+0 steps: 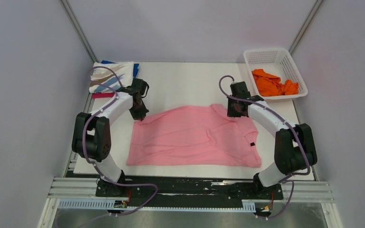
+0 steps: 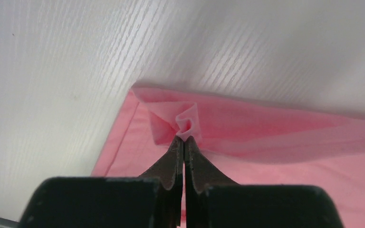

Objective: Fold and stack the t-shirts
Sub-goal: Fold the other side of the tshirt into a rectangle

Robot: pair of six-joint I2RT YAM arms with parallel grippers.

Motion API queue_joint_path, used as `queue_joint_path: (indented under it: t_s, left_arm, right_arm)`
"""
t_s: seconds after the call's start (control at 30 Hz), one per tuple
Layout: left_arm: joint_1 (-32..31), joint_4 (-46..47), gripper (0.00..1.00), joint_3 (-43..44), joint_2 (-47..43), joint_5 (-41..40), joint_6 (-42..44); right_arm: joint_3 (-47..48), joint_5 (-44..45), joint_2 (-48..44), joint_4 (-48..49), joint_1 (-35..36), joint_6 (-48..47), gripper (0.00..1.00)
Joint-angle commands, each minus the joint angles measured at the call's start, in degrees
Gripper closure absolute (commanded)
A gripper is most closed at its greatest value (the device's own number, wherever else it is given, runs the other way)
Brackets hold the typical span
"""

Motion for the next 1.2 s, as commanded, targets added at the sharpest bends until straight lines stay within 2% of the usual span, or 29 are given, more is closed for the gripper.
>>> queue_joint_path:
  t_s: [0.0, 0.37, 0.63, 0.93, 1.17]
  left_arm:
    - [-0.42, 0.7, 1.0, -3.59, -6.56, -0.43, 0.7]
    - [-0.42, -1.88, 1.0, -10.18, -17.62, -1.82, 1.12]
    - [-0.44, -3.83, 1.0, -13.22, -18.88, -4.15, 0.4]
    - [-0.44, -0.85, 1.0, -14.13, -17.64, -0.75, 0.32]
    - [2.1, -1.48, 1.0, -14.05, -17.21, -0.73, 1.06]
  right_arm:
    - [-2.19, -0.99, -6.16, -6.39, 3.02, 0.98, 1.0]
    - [-0.12, 6.62, -15.71, -28.42, 11.03, 4.76, 1.0]
    - [2.5, 4.78, -15.06, -31.57, 14.3, 5.17, 1.0]
    - [7.92, 8.71, -15.73, -38.83, 15.18, 8.45, 1.0]
    - [7.16, 9.73, -17.45, -39.04, 15.18, 9.55, 1.0]
